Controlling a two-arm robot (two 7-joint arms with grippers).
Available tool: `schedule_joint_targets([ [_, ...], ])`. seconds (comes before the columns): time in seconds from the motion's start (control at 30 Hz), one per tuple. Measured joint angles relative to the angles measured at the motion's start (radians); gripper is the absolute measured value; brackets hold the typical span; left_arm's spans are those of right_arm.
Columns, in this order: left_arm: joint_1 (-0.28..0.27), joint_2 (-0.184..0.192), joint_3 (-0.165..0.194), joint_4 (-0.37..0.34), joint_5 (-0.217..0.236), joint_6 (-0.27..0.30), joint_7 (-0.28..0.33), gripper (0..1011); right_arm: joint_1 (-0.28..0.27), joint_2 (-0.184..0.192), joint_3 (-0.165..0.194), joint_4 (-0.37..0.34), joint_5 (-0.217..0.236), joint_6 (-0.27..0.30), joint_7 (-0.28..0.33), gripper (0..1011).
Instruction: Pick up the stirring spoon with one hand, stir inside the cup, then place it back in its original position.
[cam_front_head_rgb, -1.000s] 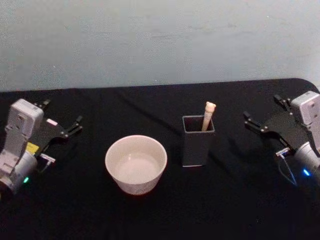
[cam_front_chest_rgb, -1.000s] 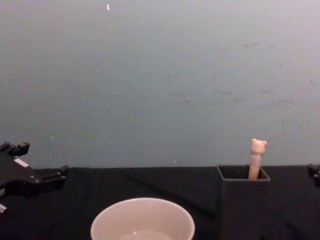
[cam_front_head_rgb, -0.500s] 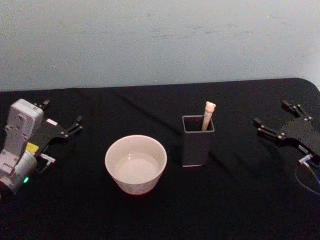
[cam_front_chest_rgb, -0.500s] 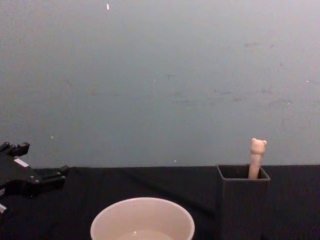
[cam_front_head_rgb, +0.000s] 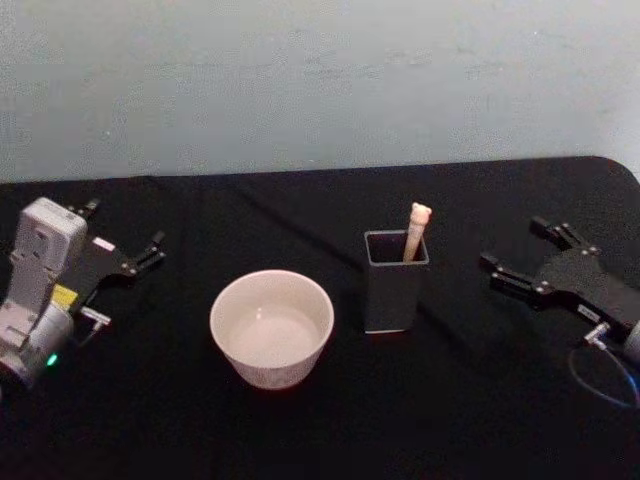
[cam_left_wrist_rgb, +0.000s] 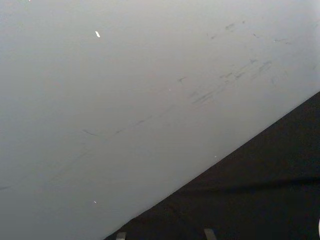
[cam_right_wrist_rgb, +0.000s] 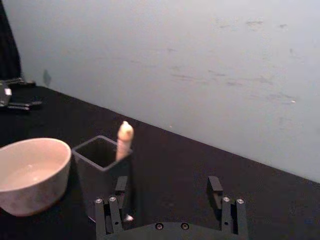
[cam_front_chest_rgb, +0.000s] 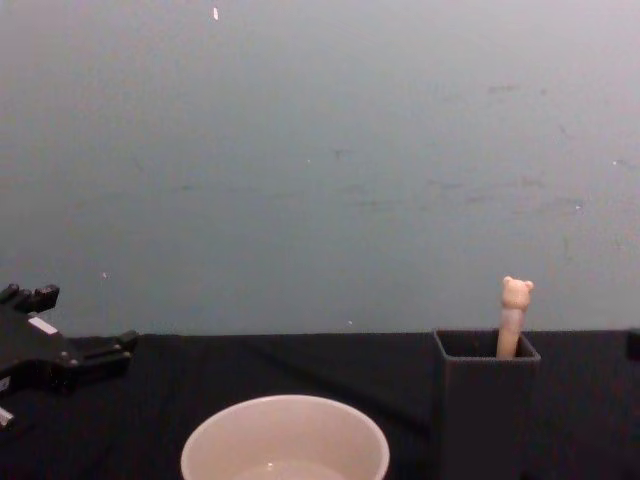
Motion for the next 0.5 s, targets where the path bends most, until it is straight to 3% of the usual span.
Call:
schedule_joint_targets([
  [0.5,0.0,0.0,0.0,0.0,0.0,0.0,0.0,1001,0.08,-0.072,-0.035,0.048,-0.012,0.037,0.093,1002],
])
